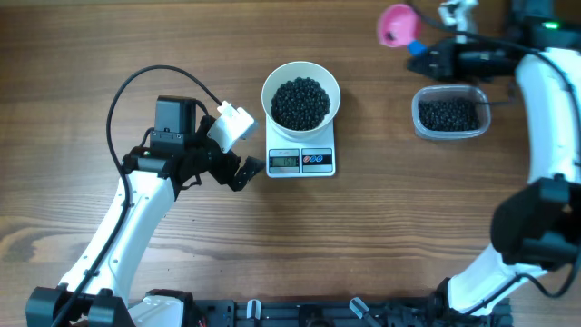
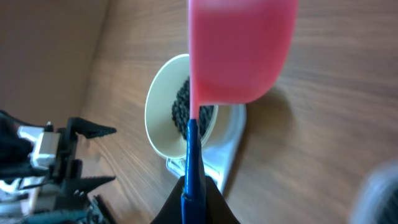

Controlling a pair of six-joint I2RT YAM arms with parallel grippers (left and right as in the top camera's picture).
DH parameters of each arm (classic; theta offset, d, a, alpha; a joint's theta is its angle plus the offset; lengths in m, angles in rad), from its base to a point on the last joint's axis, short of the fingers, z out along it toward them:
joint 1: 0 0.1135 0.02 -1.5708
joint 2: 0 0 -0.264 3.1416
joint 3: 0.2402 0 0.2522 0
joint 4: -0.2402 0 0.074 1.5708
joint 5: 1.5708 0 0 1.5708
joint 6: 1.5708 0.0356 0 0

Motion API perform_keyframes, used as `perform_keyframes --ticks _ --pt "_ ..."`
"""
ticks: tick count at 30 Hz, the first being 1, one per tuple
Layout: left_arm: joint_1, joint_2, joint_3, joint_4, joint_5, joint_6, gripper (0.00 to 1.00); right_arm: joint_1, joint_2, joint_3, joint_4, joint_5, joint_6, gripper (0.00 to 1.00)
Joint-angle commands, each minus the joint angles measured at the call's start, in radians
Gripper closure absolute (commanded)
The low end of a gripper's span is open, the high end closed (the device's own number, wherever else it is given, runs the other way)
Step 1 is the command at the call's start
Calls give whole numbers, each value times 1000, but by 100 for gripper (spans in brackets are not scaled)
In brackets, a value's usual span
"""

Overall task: Scoop item into bowl and weigh 150g on scale
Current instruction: 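Carry the scoop with the right gripper back to the bean tub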

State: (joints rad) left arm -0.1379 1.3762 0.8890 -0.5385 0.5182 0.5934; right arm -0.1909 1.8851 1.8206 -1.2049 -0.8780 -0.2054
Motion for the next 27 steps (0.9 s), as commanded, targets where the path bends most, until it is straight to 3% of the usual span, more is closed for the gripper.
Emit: perform_keyframes --ticks 1,8,16,22,27 --pt "3 -2 -6 0 8 5 0 -121 -47 21 -72 -9 -92 96" --pt "3 -2 -6 0 8 5 0 -224 -47 21 -170 369 -68 96" --pt "3 -2 -6 0 8 5 0 -67 -43 -17 -217 916 5 96" --pt "3 -2 -6 0 8 5 0 63 -43 -119 -188 1150 100 96" --pt "3 -2 -6 0 8 5 0 126 -43 -127 -163 1180 142 96"
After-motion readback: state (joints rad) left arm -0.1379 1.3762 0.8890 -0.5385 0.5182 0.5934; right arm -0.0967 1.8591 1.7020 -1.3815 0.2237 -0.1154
